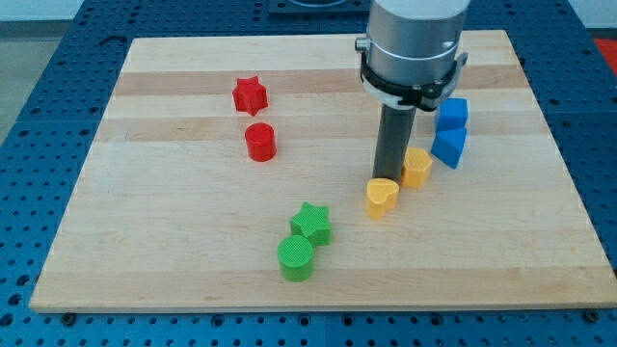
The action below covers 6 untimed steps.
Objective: Push the yellow heart towards the right
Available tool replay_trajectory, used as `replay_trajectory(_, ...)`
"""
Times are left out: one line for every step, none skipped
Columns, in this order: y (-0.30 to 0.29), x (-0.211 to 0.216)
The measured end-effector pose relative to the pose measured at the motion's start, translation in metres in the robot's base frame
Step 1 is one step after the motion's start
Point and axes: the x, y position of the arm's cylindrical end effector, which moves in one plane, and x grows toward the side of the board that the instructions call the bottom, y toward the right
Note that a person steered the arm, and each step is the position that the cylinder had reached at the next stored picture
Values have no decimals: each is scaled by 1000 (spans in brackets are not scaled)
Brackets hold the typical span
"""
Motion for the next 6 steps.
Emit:
replay_trajectory(-18,10)
replay_trajectory(-56,10)
replay_trajectory(-75,24)
replay_trajectory(-63,38)
replay_trajectory(-24,50)
replay_trajectory(7,47)
